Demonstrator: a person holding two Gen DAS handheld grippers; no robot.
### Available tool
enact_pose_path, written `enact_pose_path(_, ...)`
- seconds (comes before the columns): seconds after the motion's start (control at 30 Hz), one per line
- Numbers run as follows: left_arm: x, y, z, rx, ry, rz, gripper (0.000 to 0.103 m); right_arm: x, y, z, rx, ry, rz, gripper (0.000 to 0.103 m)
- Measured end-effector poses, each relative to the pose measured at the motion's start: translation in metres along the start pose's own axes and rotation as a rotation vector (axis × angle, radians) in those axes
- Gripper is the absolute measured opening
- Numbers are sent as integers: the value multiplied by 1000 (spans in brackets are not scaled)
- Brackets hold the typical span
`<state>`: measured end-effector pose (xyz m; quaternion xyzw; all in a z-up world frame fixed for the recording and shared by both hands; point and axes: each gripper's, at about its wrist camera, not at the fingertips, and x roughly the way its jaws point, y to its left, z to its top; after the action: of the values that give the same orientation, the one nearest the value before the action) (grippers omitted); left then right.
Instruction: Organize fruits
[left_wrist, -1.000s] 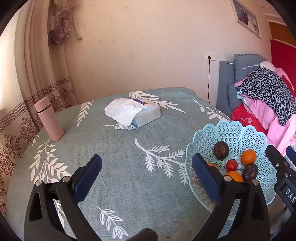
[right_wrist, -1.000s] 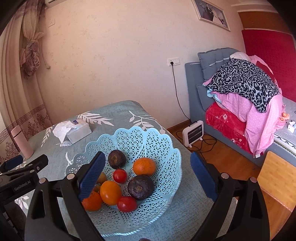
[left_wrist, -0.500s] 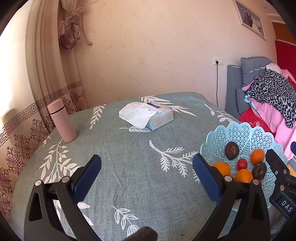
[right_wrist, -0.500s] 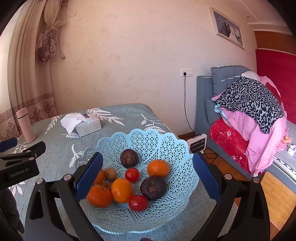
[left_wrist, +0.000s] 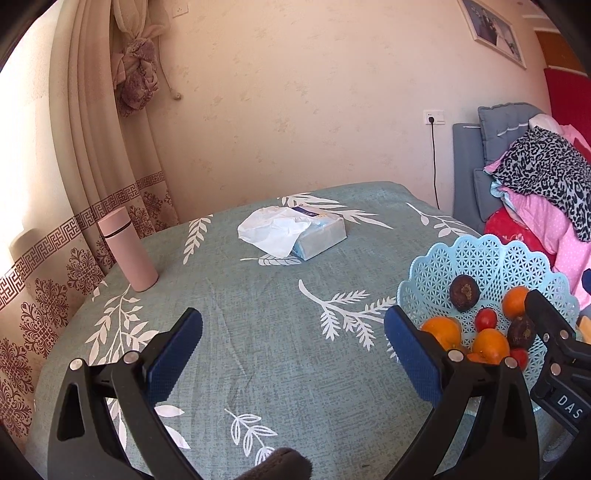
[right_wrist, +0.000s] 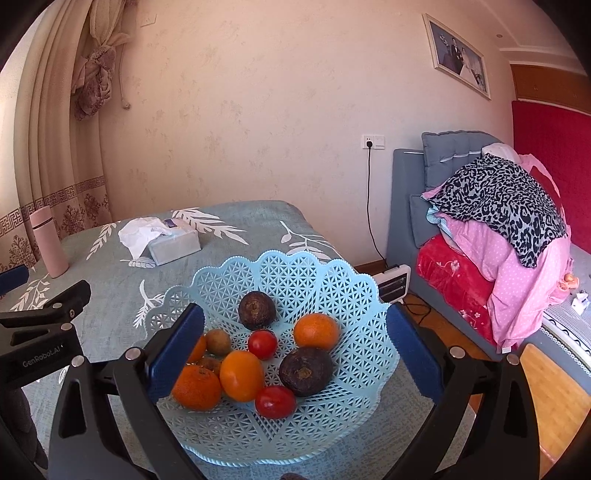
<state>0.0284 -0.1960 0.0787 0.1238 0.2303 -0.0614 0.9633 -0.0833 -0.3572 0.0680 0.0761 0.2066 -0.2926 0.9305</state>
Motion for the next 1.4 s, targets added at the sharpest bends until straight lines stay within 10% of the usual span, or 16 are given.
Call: enact_pose_path(1.4, 5, -11, -7, 44, 17, -1, 98, 4, -1, -1, -5, 21, -6, 100)
